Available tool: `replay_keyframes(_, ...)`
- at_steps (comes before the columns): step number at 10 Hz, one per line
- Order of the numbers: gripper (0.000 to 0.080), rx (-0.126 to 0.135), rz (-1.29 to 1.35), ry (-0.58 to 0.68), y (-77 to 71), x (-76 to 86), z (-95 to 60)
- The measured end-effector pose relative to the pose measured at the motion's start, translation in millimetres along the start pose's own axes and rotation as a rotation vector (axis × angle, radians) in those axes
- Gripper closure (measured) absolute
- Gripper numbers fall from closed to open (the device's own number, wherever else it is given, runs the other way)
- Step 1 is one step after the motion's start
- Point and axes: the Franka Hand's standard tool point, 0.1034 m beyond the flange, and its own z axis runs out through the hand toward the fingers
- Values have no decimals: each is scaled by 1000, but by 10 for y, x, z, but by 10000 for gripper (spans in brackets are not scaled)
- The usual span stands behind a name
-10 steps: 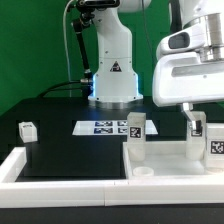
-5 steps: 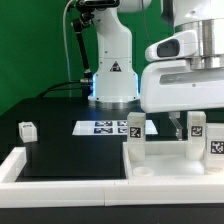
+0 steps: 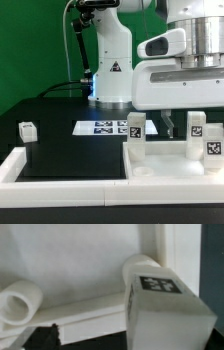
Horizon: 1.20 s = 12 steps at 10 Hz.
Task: Assemble square table
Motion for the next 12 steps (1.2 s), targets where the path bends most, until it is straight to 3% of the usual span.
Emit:
replay_keyframes(4, 150, 35, 43, 39, -305, -61, 52)
replay_keyframes(6, 150, 32, 60, 43, -322, -72, 59)
replay_keyframes(7, 285, 31, 61, 43, -313, -68, 60)
replay_keyframes(8, 285, 34, 108, 42, -316, -70, 60)
replay_keyframes(9, 424, 33, 202, 40, -297, -68, 64)
replay_keyframes(10, 487, 30, 278, 38, -260, -68, 73)
replay_keyframes(12, 490, 31, 401, 36, -238, -71, 83)
